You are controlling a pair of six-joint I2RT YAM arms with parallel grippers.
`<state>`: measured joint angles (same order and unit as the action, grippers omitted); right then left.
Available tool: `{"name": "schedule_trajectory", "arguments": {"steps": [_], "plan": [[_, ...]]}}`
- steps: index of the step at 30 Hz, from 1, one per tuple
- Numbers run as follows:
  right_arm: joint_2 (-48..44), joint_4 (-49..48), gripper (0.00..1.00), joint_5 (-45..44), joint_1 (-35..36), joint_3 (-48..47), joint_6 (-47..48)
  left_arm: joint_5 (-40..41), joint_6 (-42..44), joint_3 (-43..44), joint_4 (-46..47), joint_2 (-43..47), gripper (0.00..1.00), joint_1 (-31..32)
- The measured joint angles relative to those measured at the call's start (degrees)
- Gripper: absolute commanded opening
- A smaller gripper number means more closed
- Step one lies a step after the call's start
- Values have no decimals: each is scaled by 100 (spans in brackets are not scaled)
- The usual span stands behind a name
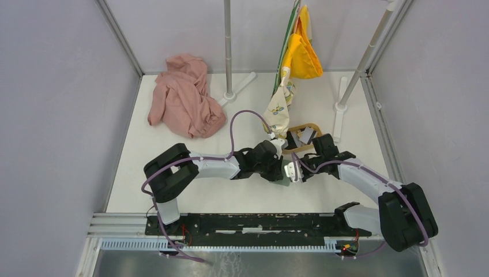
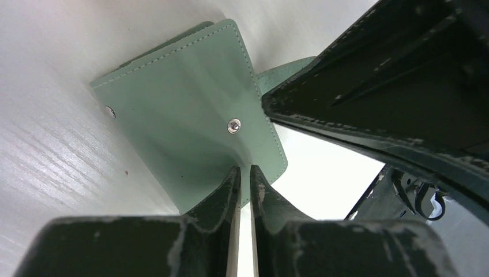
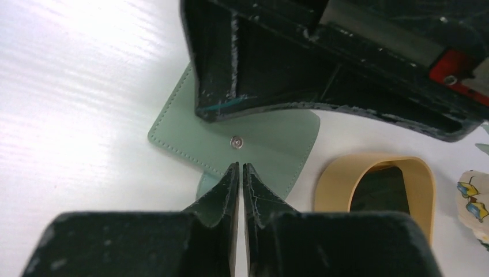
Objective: Put the credit cards into the card holder
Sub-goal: Close the card holder at the center of the board.
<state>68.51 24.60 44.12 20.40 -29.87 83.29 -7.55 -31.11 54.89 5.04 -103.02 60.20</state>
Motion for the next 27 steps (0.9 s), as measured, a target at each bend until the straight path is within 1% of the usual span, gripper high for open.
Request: {"name": "schedule_trajectory", "arguments": {"steps": [3,6,9,12,16,19,23,27], "plan": [[87,-555,9,-129,166,140,-579,-33,-4,-48,127,-7,16,-9],[339,-940,8,-463,380,160,-975,-59,-7,-109,247,-7,18,-13],[472,-1152,8,-638,466,151,-1152,-61,-15,-260,422,72,29,-15],[490,-1255,8,-732,490,151,-1198,-33,-79,-632,481,487,43,-20],[540,-1375,9,-813,555,151,-1161,278,-153,-1163,531,1285,50,-42],[614,-1515,10,-914,737,140,-1023,400,-280,-1399,763,1504,54,-181],[807,-1696,10,-1080,1126,44,-704,520,-514,-1714,1034,1388,57,-498],[931,-1812,12,-1163,1451,-2,-337,903,-614,-1928,1054,1349,54,-592]]}}
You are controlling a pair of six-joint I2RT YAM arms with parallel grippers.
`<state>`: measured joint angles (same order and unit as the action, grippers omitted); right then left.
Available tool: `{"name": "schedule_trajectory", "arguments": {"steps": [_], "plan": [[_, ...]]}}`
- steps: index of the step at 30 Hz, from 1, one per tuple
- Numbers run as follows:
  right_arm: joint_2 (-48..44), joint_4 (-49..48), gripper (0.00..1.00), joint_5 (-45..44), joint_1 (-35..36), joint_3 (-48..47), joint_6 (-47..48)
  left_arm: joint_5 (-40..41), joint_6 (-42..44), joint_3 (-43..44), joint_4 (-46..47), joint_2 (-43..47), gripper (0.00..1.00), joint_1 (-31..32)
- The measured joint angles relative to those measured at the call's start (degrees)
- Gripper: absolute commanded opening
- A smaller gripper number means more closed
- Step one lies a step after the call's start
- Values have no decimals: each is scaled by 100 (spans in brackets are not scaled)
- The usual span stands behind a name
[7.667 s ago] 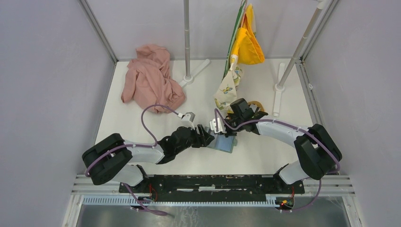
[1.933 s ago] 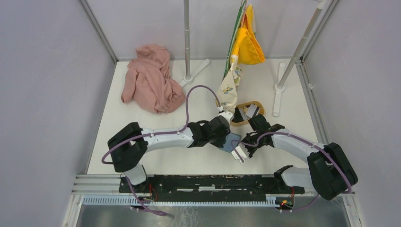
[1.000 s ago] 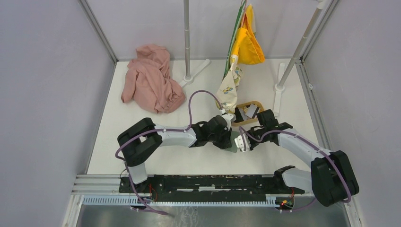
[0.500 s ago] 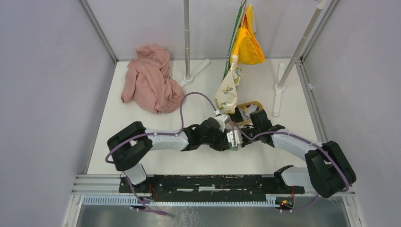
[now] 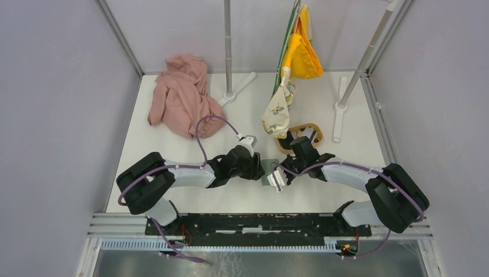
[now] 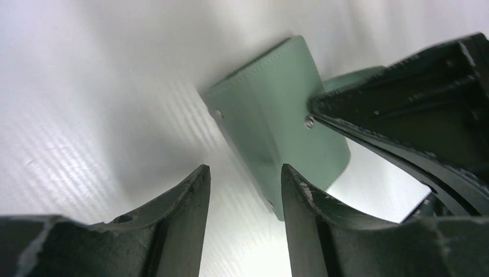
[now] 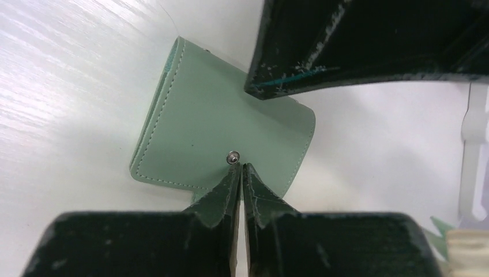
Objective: Put the credit cards into the card holder
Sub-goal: Close the card holder at the center of the board.
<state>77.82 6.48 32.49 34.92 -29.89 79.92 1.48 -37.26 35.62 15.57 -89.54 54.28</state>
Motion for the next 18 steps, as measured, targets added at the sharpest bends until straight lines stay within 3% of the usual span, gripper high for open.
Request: {"name": "schedule_trajectory", "arguments": {"steps": [6,11,18], "plan": [[-11,87,16,118,251,-9,286,514,26,-101,-52,87,54,4],[-81,308,18,376,269,-7,299,455,173,-114,87,109,63,4],[-90,457,17,498,271,-15,452,223,1117,107,-31,103,63,-31]]}}
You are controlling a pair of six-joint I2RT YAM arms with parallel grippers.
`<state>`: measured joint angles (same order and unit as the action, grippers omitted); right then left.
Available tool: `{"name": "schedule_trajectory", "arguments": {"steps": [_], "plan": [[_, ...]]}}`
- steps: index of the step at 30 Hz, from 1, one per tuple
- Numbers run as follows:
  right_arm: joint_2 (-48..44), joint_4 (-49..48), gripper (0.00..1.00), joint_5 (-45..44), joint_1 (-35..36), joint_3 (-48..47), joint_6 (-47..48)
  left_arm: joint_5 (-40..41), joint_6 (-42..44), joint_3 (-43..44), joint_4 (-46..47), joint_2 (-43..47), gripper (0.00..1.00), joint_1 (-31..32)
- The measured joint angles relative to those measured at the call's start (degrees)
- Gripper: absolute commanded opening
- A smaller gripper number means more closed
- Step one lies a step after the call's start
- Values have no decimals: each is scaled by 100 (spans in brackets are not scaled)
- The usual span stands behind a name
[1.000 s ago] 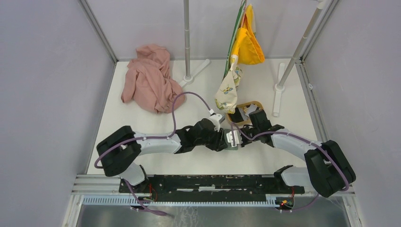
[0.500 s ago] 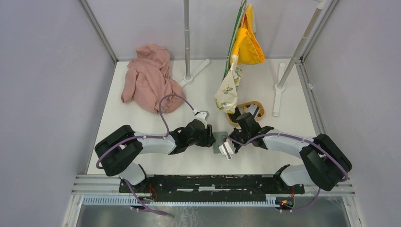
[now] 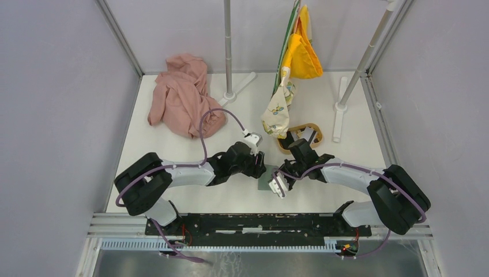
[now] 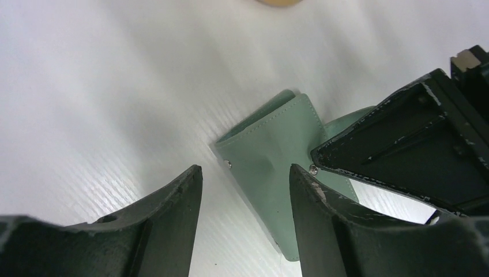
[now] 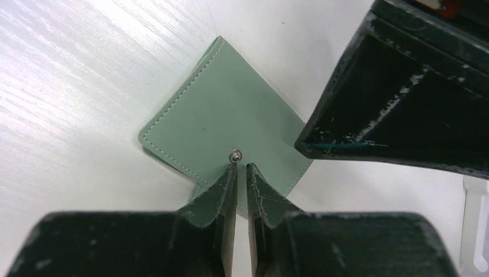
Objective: Put the credit cards into the card holder
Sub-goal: Close the card holder at the center of the board.
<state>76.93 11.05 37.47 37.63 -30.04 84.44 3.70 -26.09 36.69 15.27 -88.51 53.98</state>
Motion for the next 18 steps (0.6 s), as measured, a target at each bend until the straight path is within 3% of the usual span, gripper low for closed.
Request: {"name": "schedule_trajectory", "arguments": {"steps": [9,15,18], "plan": [[0,247,16,26,-2,-55,350,-1744,767,223,332,-448,57,-800],[0,348,15,74,-24,-68,483,-2448,966,557,339,-1021,56,-859],[0,433,15,116,-31,-83,516,-2623,1008,647,339,-1104,41,-859]]}}
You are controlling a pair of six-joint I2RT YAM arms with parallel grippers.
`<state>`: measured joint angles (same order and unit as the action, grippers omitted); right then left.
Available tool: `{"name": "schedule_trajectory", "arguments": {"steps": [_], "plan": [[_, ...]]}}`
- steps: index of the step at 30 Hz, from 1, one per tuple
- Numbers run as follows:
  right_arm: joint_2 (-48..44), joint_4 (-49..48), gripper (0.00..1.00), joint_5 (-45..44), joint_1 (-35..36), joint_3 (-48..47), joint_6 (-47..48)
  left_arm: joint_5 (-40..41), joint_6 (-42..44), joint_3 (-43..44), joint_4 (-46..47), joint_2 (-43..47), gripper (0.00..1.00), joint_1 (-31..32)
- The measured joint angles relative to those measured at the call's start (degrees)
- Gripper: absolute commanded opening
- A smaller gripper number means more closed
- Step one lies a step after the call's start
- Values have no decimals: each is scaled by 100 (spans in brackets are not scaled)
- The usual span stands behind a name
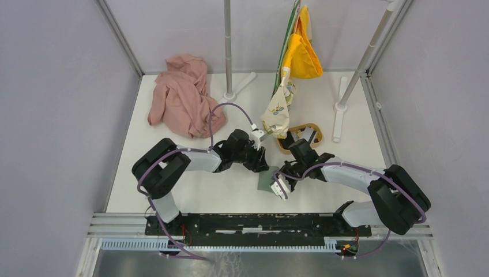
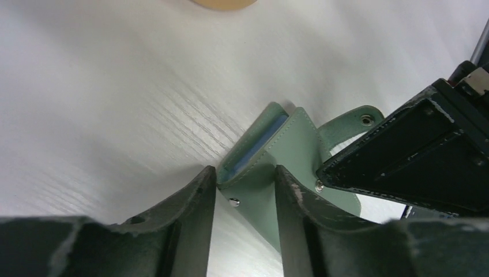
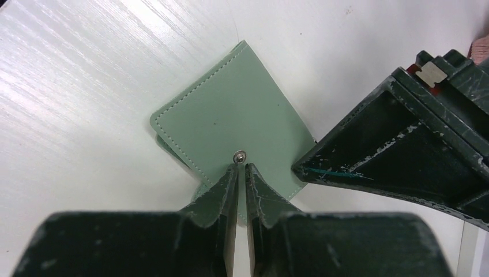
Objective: Put the credit cards into the card holder
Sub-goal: Close the card holder at the center of the board.
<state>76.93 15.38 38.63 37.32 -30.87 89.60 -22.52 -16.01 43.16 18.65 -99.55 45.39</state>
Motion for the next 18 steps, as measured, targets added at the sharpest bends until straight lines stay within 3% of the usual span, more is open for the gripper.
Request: {"name": "schedule_trajectory", "arguments": {"steps": [8,12,18], "plan": [[-37,146,18,59,-142,-28,-131,7,-72,-116,188,2,5,-52],[-107,98,27,-98,-236,-28,-442,323,-610,-758,448,470,2,61],[-319,-87,38,-444,-354,-17,-1172,1731,-2114,-1735,938,1178,2,673]]}}
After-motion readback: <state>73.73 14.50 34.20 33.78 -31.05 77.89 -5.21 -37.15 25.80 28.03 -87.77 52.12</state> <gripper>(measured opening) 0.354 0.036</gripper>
